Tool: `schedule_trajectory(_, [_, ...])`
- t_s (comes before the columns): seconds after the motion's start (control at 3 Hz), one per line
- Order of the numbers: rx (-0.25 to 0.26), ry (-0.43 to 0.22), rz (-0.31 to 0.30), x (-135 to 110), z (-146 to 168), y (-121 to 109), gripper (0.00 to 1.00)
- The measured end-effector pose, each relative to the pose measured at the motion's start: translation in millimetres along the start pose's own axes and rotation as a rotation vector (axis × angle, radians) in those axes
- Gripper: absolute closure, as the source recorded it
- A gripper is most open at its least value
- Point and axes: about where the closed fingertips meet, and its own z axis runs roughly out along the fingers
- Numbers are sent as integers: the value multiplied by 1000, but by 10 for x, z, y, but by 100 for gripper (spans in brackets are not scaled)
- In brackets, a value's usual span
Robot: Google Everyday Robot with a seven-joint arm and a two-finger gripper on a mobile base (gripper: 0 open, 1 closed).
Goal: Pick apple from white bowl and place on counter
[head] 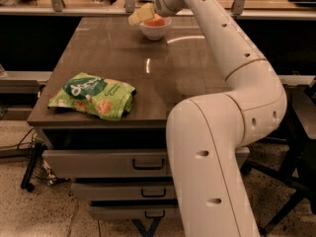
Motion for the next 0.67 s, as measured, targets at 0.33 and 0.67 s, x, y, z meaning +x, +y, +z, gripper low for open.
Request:
schedule_trajectory(0.33, [-7,-28,30,-41,75,8,21])
schedule_trajectory(0.67, [-10,-39,40,-56,101,12,44])
